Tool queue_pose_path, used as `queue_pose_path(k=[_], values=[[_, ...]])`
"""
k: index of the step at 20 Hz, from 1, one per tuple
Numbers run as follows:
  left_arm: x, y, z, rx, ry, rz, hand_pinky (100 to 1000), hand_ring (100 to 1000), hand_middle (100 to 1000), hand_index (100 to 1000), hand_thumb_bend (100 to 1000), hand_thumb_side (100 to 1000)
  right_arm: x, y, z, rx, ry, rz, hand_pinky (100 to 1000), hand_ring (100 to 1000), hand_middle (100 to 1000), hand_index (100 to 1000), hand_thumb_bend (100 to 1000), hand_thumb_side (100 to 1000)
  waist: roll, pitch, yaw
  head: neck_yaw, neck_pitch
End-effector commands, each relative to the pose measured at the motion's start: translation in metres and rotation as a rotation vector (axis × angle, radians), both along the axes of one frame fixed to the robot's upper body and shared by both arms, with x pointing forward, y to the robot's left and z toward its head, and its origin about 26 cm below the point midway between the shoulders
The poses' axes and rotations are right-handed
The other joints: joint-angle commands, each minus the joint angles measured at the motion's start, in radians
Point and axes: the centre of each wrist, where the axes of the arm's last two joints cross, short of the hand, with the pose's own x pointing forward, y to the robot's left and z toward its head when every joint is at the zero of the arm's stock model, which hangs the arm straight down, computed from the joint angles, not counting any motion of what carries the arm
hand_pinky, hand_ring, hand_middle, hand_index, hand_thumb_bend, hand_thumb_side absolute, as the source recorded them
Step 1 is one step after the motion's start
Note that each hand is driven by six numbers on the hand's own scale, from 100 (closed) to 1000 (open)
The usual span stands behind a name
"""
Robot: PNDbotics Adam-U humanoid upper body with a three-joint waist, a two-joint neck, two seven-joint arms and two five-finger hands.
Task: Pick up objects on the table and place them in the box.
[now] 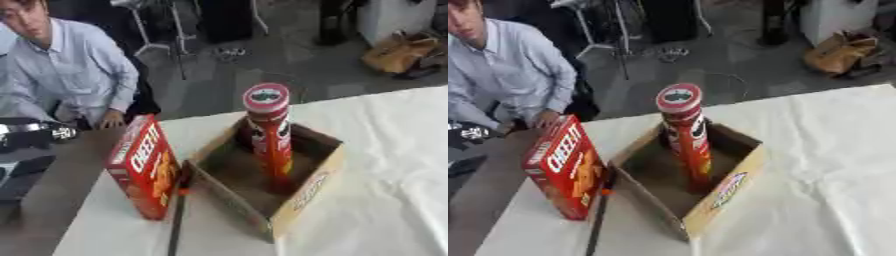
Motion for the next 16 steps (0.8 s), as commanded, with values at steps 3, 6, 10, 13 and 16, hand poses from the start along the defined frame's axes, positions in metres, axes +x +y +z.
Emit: queue_pose_path(k=[3,6,10,13,16], values=[[-0.007,0.009,0.024,0.042,-0.026,0.022,1000,1000,1000,1000,100,1000,-0.001,0.0,0.011,-0.03,-0.025,-0.002,887,899,653,641,100,1000,-0.006,-0.014,0.003,0.004,-0.004],[-0.008,0.007,0.026,0.075,-0.013,0.0,1000,1000,1000,1000,207,1000,-0.001,0.0,0.011,-0.031,-0.022,-0.002,887,899,652,640,100,1000,-0.004,-0.015,0.004,0.002,-0.001],[-0.014,-0.006,0.036,0.218,-0.093,-0.111,1000,1000,1000,1000,435,1000,-0.001,0.0,0.01,-0.033,-0.015,0.0,886,898,651,640,100,1000,-0.001,-0.015,0.007,0.003,0.002],[-0.025,-0.017,0.047,0.438,-0.296,-0.234,1000,1000,1000,1000,464,1000,-0.001,0.001,0.011,-0.034,-0.012,0.002,886,898,651,640,100,1000,0.0,-0.014,0.006,0.003,0.003],[-0.025,-0.013,0.043,0.552,-0.407,-0.265,1000,1000,1000,1000,484,1000,-0.001,0.001,0.011,-0.035,-0.011,0.005,887,898,651,640,100,1000,0.0,-0.014,0.005,0.002,0.003]])
